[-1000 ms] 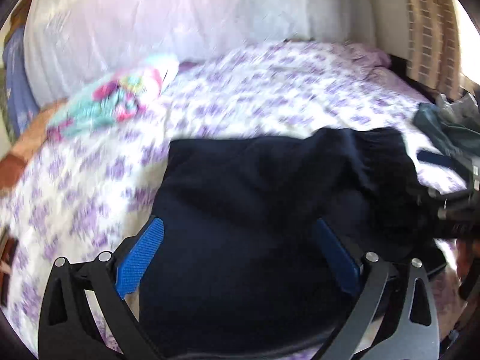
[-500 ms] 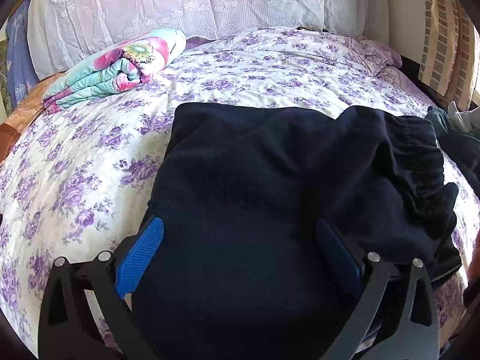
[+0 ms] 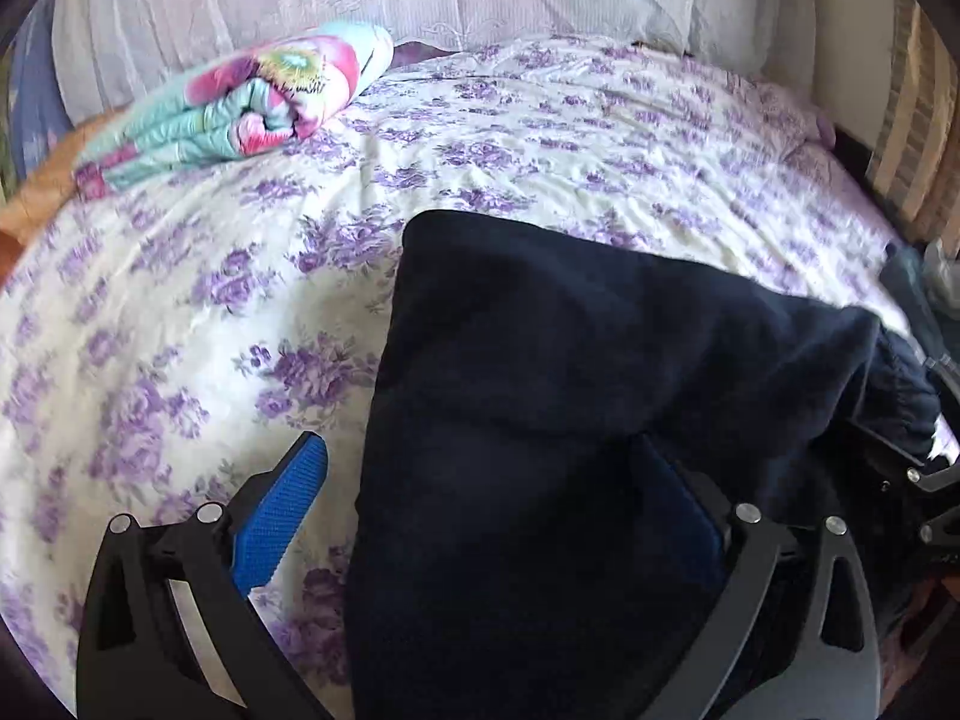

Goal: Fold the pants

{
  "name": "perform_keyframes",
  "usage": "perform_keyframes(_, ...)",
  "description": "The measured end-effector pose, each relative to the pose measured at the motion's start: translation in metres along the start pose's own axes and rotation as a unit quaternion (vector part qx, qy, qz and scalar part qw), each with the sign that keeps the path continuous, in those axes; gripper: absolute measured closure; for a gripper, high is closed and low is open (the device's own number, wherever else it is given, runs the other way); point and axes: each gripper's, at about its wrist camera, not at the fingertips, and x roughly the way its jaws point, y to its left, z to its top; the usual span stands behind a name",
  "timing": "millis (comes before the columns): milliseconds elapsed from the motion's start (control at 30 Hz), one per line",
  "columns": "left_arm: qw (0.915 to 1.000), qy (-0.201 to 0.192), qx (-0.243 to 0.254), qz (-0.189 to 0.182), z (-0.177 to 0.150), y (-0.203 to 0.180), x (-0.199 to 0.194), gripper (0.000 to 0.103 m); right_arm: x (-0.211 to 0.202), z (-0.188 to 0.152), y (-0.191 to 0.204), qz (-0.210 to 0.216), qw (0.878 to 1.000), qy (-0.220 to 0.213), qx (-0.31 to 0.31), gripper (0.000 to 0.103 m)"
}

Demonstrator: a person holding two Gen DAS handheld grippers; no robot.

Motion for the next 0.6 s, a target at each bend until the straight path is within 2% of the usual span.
perform_keyframes(133,0.9997,0.004,-0.018,-0.017,-0.002,0.007,0.003,0.004,-0.002,-0.003,0.004,-0.007,1.0,-0.008,-0.006,0.003)
perform_keyframes(367,0.9999,-0.01,-0.009,0.002,-0.006,0.002,-0.004,0.004,-0.003,-0.001,0.003,-0.004,1.0,-0.012,-0.003,0.003)
perform_keyframes(467,0.9998,-0.009,-0.017,-0.004,-0.008,0.006,-0.005,0.004,-0.009,-0.004,-0.001,0.01,1.0,-0.014,0.007,0.003)
perform_keyframes(600,0.9987,-0.002,-0.043,-0.03,-0.015,0.017,-0.008,0.004,-0.024,-0.018,-0.018,0.054,0.997,-0.022,0.057,0.003)
